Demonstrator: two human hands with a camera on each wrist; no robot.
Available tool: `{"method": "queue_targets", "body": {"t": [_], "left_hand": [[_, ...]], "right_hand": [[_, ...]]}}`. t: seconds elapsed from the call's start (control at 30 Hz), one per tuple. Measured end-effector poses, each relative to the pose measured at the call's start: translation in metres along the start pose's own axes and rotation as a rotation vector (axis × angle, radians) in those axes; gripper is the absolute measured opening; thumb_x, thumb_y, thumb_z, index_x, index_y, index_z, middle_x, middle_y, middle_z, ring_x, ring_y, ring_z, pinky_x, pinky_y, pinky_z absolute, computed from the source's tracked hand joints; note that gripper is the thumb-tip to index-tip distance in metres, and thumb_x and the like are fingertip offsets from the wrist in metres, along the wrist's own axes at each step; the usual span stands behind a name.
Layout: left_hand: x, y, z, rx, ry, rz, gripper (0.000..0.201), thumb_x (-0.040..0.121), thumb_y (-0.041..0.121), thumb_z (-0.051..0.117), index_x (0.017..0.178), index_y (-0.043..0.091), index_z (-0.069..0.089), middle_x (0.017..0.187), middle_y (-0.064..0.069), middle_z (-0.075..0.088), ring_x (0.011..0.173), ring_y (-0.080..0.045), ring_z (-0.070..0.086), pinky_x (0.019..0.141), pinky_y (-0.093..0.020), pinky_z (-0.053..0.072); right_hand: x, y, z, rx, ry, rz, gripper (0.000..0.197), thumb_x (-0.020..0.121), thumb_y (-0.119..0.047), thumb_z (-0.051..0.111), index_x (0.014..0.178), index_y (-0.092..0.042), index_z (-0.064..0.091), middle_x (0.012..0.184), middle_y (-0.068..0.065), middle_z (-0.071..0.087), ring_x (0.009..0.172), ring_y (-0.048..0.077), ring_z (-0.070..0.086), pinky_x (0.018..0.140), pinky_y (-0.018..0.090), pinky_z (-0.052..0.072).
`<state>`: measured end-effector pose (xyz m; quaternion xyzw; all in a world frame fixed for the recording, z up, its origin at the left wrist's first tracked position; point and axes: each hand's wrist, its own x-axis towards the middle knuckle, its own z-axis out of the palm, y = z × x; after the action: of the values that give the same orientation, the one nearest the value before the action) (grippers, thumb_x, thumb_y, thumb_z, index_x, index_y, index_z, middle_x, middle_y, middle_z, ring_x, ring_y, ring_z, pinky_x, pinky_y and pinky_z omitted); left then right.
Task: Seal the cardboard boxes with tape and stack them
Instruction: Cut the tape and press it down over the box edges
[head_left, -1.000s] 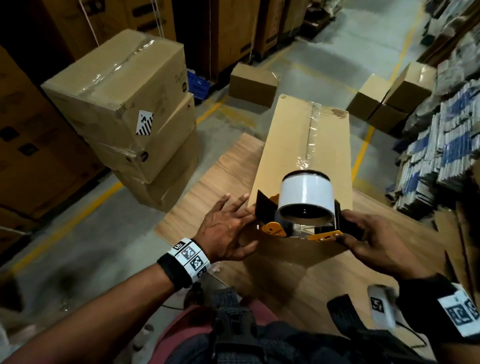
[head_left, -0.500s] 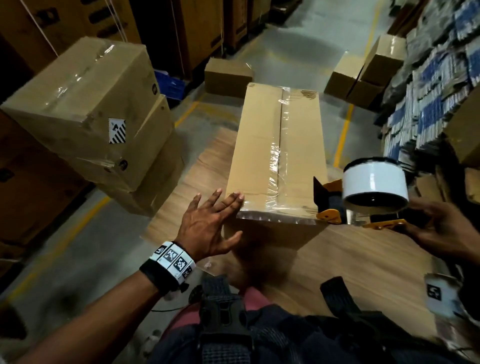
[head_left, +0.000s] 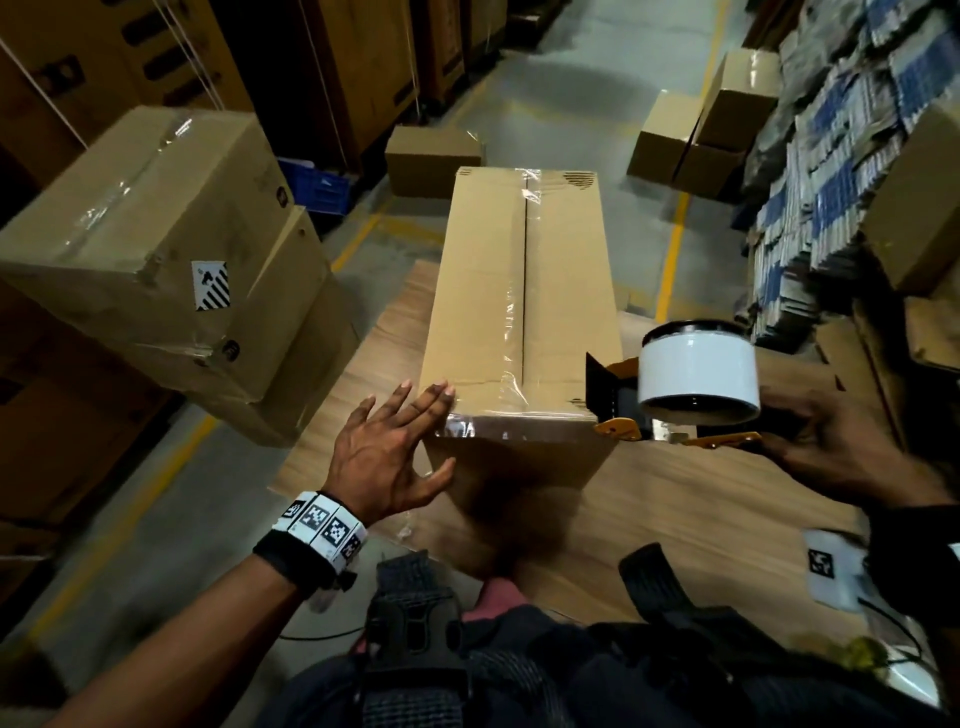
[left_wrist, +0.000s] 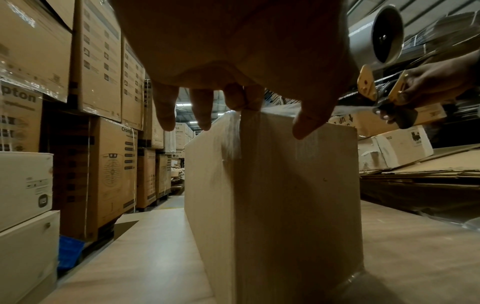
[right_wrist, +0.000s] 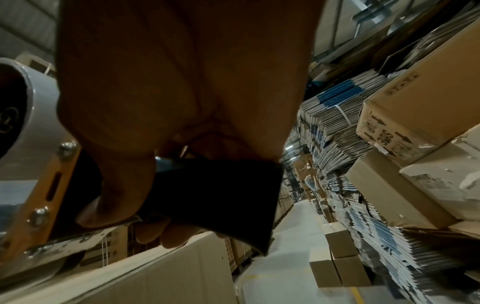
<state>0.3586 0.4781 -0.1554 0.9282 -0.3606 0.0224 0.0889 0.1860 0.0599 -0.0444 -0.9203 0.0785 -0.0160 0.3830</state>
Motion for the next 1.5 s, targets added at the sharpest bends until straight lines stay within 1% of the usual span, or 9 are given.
{"method": "queue_targets", "body": {"t": [0.07,0.17,0.27,0.33,0.73,0.87,1.03,1.27,1.5], "left_hand": [[-0.001,0.001,-0.001,0.001,-0.015,-0.007,0.089,0.086,0.071,0.054,0.164,0.037,0.028,0.168,0.016,0.028,0.154,-0.023,0.035,0.117,-0.051,0.039],[-0.001,0.001,-0.001,-0.001,-0.033,-0.009,0.088,0.087,0.071,0.052,0.164,0.037,0.026,0.169,0.016,0.025,0.155,-0.023,0.032,0.118,-0.051,0.038],[-0.001,0.002,-0.001,0.018,-0.058,-0.017,0.088,0.087,0.072,0.050,0.165,0.039,0.023,0.169,0.018,0.021,0.156,-0.024,0.030,0.117,-0.049,0.039],[0.000,0.003,-0.003,0.034,-0.073,-0.023,0.088,0.088,0.073,0.050,0.165,0.040,0.022,0.169,0.019,0.022,0.156,-0.024,0.030,0.116,-0.048,0.041],[0.034,0.094,-0.012,0.038,-0.129,0.085,0.097,0.092,0.084,0.027,0.164,0.020,0.029,0.170,0.001,0.026,0.159,-0.016,0.016,0.129,-0.046,0.017],[0.040,0.105,-0.003,0.065,-0.114,0.022,0.097,0.090,0.087,0.025,0.160,0.021,0.040,0.167,0.003,0.036,0.158,-0.015,0.021,0.128,-0.050,0.017],[0.067,0.116,-0.007,0.109,-0.283,-0.015,0.116,0.081,0.097,0.006,0.167,0.020,0.011,0.175,0.002,0.004,0.161,-0.013,-0.005,0.130,-0.048,0.000],[0.071,0.124,-0.007,0.151,-0.329,-0.028,0.123,0.077,0.101,0.003,0.167,0.018,0.012,0.175,0.001,0.004,0.161,-0.016,-0.009,0.127,-0.055,-0.006],[0.051,0.172,0.005,0.060,-0.260,0.084,0.118,0.084,0.096,0.010,0.165,0.011,0.018,0.174,-0.005,0.008,0.160,-0.015,-0.007,0.130,-0.043,-0.003]], "right_hand": [[0.002,0.014,0.008,-0.030,-0.018,0.028,0.033,0.084,-0.007,0.082,0.096,-0.037,0.076,0.093,-0.019,0.077,0.095,0.007,0.073,0.078,0.021,0.053],[0.004,0.025,0.016,-0.059,-0.010,0.084,0.040,0.083,0.000,0.082,0.097,-0.038,0.075,0.092,-0.017,0.078,0.092,0.006,0.073,0.079,0.034,0.058],[0.006,0.024,0.020,-0.042,-0.011,0.072,0.050,0.082,0.007,0.080,0.090,-0.041,0.070,0.084,-0.037,0.070,0.082,-0.017,0.065,0.067,0.007,0.049],[0.006,0.021,0.021,-0.023,-0.015,0.069,0.054,0.082,0.010,0.079,0.090,-0.043,0.067,0.081,-0.043,0.067,0.081,-0.022,0.062,0.066,0.002,0.046],[0.012,0.035,0.019,-0.009,-0.032,0.011,0.058,0.080,0.010,0.079,0.077,-0.046,0.063,0.066,-0.039,0.064,0.066,-0.021,0.060,0.058,0.005,0.044],[0.012,0.043,0.018,-0.026,-0.030,0.022,0.054,0.080,0.001,0.083,0.076,-0.049,0.062,0.071,-0.035,0.067,0.069,-0.015,0.063,0.056,0.015,0.046],[0.014,0.047,0.016,-0.007,-0.058,-0.011,0.050,0.081,-0.004,0.084,0.078,-0.049,0.062,0.069,-0.037,0.066,0.066,-0.015,0.062,0.057,0.013,0.044],[0.018,0.055,0.017,-0.030,-0.059,-0.040,0.050,0.079,-0.009,0.087,0.082,-0.052,0.063,0.077,-0.036,0.068,0.074,-0.006,0.066,0.059,0.014,0.045],[0.015,0.068,0.022,-0.023,-0.043,-0.055,0.048,0.079,-0.011,0.088,0.084,-0.053,0.065,0.075,-0.029,0.071,0.068,-0.001,0.066,0.059,0.019,0.050]]}}
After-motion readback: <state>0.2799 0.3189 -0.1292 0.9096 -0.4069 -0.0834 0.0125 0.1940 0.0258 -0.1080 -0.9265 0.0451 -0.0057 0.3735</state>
